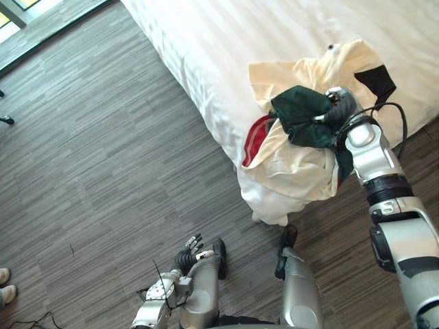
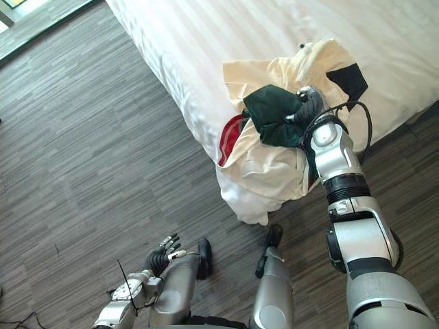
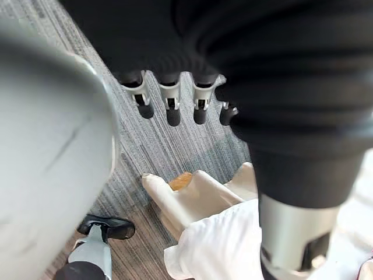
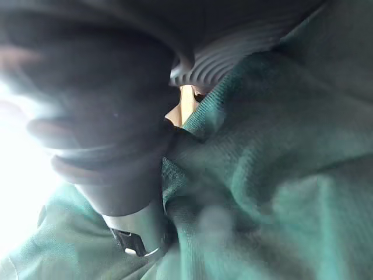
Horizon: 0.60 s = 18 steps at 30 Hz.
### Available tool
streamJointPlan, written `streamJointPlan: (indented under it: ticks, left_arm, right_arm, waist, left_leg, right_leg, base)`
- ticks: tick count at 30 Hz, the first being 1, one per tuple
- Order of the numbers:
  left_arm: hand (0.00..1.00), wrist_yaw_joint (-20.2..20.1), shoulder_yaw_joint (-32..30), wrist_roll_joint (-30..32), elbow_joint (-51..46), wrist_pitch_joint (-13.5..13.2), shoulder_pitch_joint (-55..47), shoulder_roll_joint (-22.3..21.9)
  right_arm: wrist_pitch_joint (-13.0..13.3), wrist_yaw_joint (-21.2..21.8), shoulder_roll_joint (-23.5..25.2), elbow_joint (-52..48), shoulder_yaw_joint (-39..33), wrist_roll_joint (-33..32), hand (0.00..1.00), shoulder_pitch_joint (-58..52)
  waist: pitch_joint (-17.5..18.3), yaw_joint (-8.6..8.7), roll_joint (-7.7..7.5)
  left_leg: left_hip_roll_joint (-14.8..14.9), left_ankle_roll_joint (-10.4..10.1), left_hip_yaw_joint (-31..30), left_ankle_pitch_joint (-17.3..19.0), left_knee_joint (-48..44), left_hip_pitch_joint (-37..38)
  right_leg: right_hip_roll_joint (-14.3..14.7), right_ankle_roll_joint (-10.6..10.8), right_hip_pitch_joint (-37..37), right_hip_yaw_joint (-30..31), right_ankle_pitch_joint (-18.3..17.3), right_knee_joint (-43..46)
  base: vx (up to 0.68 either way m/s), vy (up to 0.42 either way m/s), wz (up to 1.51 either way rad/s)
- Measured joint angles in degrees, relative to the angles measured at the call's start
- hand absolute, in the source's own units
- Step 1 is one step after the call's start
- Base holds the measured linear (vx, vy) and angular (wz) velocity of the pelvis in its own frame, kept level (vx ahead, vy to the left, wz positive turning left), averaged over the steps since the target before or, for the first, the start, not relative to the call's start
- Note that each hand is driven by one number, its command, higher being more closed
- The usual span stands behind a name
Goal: Tidy the bed and pick cloth on bed and put in laundry
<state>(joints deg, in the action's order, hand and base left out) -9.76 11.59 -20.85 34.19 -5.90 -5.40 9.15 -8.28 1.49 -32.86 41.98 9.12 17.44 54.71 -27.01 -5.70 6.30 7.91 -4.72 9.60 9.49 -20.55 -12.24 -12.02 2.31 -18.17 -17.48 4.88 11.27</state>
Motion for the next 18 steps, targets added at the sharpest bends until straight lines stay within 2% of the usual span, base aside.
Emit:
streamJointPlan:
  ticks: [1, 3, 5, 8, 9, 10, 11, 12, 14, 16, 18]
  left_arm:
    - [0.00, 0.0, 0.0, 0.0, 0.0, -0.2, -0.1, 0.0]
    - [0.00, -0.1, -0.1, -0.1, -0.1, -0.9, -0.7, -0.1]
    - [0.00, -0.2, -1.3, -1.7, -1.0, -0.9, -2.3, -0.8]
    - [0.00, -0.2, -2.5, -2.3, -3.1, -0.9, -3.9, -2.1]
    - [0.00, -0.2, -2.8, -2.6, -3.5, -0.9, -3.9, -2.4]
    - [0.00, -0.2, -2.8, -2.7, -3.5, -0.9, -4.0, -2.4]
    - [0.00, -0.2, -3.3, -3.3, -3.9, -0.9, -4.4, -2.5]
    - [0.00, -0.1, -4.0, -3.4, -4.4, -0.9, -5.3, -2.7]
    - [0.00, 0.0, -5.3, -3.5, -4.4, -0.9, -6.7, -3.6]
    - [0.00, 0.1, -6.0, -4.6, -4.6, -1.0, -8.5, -4.5]
    - [0.00, 0.1, -7.2, -6.3, -5.0, -1.0, -11.7, -5.9]
  right_arm:
    - [0.2, 0.0, -0.3, 0.0, 0.0, -0.7, 1.00, 0.0]
    - [1.3, 0.4, -1.2, -0.1, -0.1, -7.0, 1.00, -1.0]
    - [2.4, 3.2, -1.4, -2.3, -1.8, -18.0, 1.00, -4.2]
    - [3.4, 7.2, 0.0, -9.7, -3.7, -28.7, 1.00, -11.0]
    - [3.9, 8.2, 2.3, -14.6, -4.9, -33.3, 1.00, -15.8]
    - [4.1, 8.5, 2.9, -15.6, -5.2, -34.1, 1.00, -16.7]
    - [4.8, 9.2, 6.1, -19.3, -5.9, -38.4, 1.00, -21.2]
    - [5.6, 9.9, 9.6, -22.0, -5.9, -42.8, 1.00, -25.9]
    - [6.2, 10.2, 15.2, -25.9, -5.0, -47.2, 1.00, -34.1]
    - [8.3, 11.4, 20.0, -28.4, -3.0, -49.8, 1.00, -42.7]
    - [12.0, 13.9, 23.6, -29.7, 1.2, -49.9, 1.00, -51.4]
  waist:
    - [0.0, -0.09, 0.00]
    - [0.0, -0.11, 0.00]
    - [0.0, -0.01, -0.04]
    - [0.0, 0.26, -0.07]
    - [0.2, 0.41, -0.15]
    - [0.2, 0.43, -0.17]
    - [0.9, 0.54, -0.53]
    - [2.5, 0.63, -1.08]
    - [5.1, 0.65, -1.73]
    - [7.5, 0.66, -2.27]
    - [10.3, 1.14, -2.96]
  left_leg:
    - [0.0, -0.1, -0.1, -0.1, 0.3, 0.1]
    - [0.0, -0.2, -0.4, -0.6, 1.3, 0.6]
    - [0.0, -0.6, -1.0, -1.4, 3.8, 3.3]
    - [0.1, -0.8, -1.0, -2.0, 6.4, 6.4]
    - [0.2, -1.1, -1.1, -2.5, 7.9, 7.7]
    - [0.2, -1.1, -1.1, -2.6, 8.1, 8.0]
    - [0.3, -1.2, -1.3, -3.0, 9.2, 8.8]
    - [0.4, -1.4, -1.4, -3.6, 10.3, 9.3]
    - [0.7, -1.5, -1.6, -4.1, 12.0, 10.9]
    - [0.8, -1.5, -1.7, -4.6, 12.9, 12.4]
    - [0.5, -2.1, -1.8, -5.0, 13.6, 14.0]
  right_leg:
    - [0.0, 0.0, 0.0, -0.2, 0.0, 0.0]
    - [-0.1, 0.0, 0.6, -1.3, 0.0, -0.2]
    - [0.0, 0.2, 2.8, -2.5, 0.2, -0.6]
    - [0.3, 0.3, 4.9, -3.5, -0.1, -1.1]
    - [0.6, 0.3, 6.0, -3.8, -0.1, -1.9]
    - [0.7, 0.3, 6.2, -3.9, -0.1, -2.1]
    - [1.1, 0.3, 7.1, -4.2, -0.1, -2.9]
    - [1.4, 0.3, 7.7, -4.6, -0.1, -3.8]
    - [2.0, 0.3, 9.4, -5.1, -0.1, -5.1]
    - [2.1, 0.8, 11.7, -6.0, -0.4, -6.4]
    - [2.3, 1.3, 14.8, -6.7, -0.2, -8.9]
  base:
    - [0.02, -0.029, 0.16]
    - [0.05, -0.029, 0.12]
    - [0.09, -0.030, 0.10]
    - [0.08, -0.030, -0.02]
    - [0.08, -0.031, -0.01]
    - [0.08, -0.042, 0.03]
    - [0.06, -0.040, 0.08]
    - [0.08, -0.049, 0.10]
    - [0.09, -0.034, 0.13]
    - [0.09, -0.011, 0.20]
    - [0.06, 0.010, 0.23]
